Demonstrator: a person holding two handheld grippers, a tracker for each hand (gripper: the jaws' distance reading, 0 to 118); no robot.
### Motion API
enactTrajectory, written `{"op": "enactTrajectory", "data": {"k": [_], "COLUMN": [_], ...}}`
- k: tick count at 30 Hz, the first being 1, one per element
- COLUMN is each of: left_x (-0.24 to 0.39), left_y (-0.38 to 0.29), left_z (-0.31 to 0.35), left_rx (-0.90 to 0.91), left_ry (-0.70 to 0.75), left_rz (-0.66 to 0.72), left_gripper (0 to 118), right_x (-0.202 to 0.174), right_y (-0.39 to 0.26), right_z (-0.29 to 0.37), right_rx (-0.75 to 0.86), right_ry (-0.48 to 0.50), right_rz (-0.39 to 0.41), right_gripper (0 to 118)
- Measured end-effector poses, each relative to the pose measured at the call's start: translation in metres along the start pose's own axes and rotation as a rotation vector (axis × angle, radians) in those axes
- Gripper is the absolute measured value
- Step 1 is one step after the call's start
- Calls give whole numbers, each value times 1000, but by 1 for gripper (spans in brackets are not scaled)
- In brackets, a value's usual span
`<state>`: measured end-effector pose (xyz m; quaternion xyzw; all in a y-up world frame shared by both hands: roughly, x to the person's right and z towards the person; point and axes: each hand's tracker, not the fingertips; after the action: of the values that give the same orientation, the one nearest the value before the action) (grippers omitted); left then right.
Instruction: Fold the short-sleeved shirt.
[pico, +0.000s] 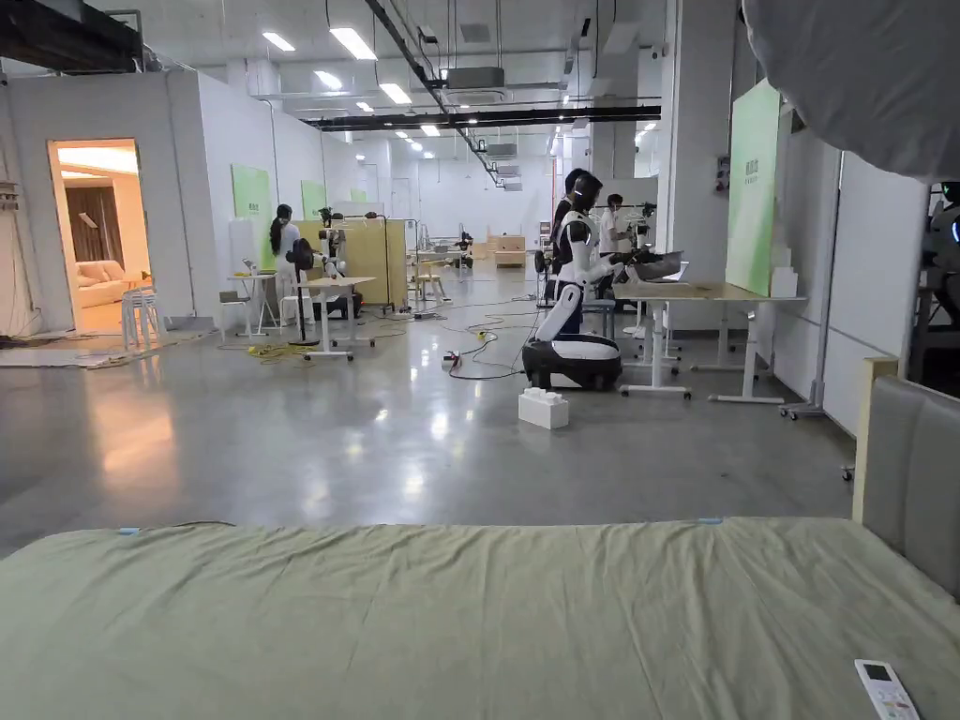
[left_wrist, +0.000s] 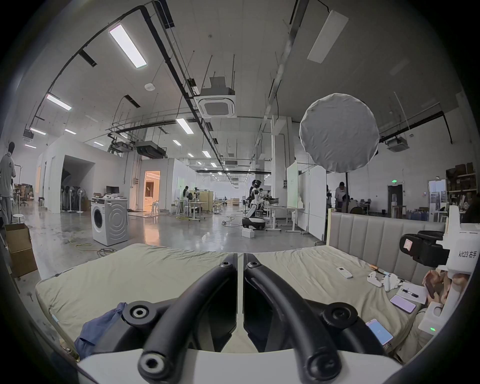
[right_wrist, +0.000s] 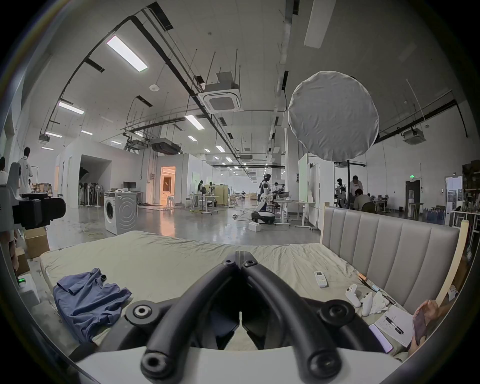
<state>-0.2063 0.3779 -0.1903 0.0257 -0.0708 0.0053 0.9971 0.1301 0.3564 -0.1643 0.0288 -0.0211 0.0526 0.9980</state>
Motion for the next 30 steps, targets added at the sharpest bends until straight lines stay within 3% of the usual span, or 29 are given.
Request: {"op": "enactTrajectory", "data": {"k": [15,30], "left_x": [-2,-1], "left_y": [1,5], "left_z": [1,-5], "left_rx": [5,-12], "left_ry": [4,4], "left_rz": [28,-50], "left_gripper": [3,3], "right_x": [1,6], "right_y": [1,7], "right_z": [-2,-6], "right_rx": [-3,-6], "right_ry": [0,5], "right_rz": [2,-5], "right_gripper": [0,0]}}
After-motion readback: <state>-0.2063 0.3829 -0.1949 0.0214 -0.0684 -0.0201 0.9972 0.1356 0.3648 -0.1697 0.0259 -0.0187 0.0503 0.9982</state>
